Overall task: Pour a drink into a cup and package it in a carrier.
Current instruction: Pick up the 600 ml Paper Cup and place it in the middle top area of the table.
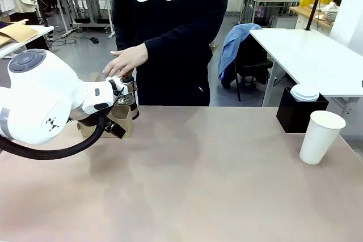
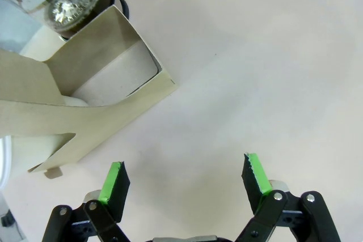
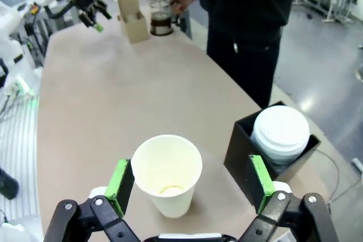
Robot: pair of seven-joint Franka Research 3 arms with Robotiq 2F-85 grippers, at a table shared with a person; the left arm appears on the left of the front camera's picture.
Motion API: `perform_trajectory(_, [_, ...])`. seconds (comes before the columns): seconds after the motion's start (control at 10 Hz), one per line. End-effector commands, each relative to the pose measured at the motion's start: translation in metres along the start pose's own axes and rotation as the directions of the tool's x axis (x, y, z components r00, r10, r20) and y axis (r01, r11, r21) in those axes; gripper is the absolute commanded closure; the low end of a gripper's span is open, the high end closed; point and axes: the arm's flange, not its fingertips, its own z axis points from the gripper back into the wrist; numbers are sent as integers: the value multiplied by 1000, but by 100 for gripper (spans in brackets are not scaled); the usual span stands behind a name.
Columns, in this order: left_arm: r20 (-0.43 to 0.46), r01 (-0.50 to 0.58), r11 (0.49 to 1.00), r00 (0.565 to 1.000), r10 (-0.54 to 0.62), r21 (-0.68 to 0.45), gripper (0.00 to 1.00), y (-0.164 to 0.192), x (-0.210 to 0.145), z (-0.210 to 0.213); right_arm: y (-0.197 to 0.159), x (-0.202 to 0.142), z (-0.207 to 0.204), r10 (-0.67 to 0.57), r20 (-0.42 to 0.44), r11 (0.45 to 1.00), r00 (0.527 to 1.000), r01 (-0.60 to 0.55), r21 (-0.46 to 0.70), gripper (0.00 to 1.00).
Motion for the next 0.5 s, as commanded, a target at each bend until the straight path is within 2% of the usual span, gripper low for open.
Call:
perform_trajectory(0.0, [0, 0, 1000, 1000, 0, 0, 0, 0, 0, 0, 1, 19, 2, 37, -34, 999, 999, -37, -20, 0])
perform_trajectory(0.4, [0, 0, 1000, 1000, 0, 0, 0, 0, 0, 0, 1, 19, 2, 37, -34, 999, 999, -37, -20, 0])
